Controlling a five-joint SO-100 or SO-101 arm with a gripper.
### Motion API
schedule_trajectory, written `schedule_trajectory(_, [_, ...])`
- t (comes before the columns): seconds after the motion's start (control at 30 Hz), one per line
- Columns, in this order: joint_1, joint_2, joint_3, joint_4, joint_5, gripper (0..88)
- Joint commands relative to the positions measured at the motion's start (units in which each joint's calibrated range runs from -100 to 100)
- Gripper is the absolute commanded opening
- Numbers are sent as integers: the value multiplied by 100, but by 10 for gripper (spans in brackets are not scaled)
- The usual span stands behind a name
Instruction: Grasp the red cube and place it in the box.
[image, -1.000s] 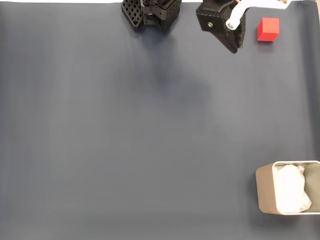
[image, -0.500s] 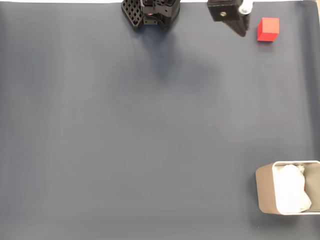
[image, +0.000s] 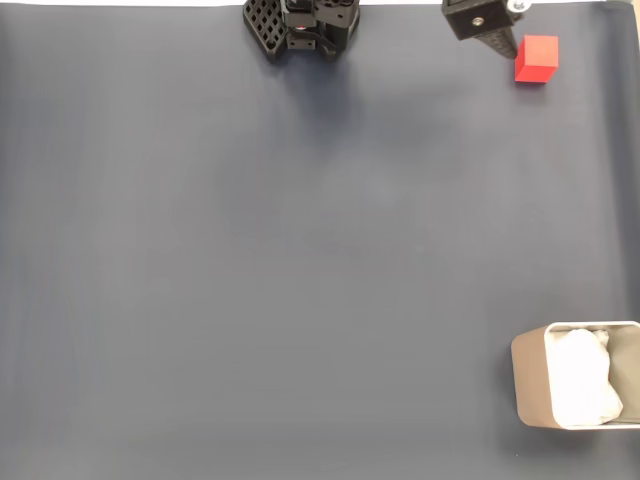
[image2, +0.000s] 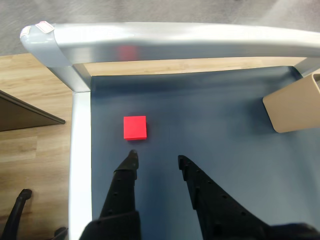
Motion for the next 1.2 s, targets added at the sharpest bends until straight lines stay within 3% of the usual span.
schedule_trajectory(0.0, [-129, 60, 55, -331, 44, 211])
schedule_trajectory(1.17, [-242, 1040, 1268, -2118, 93, 336])
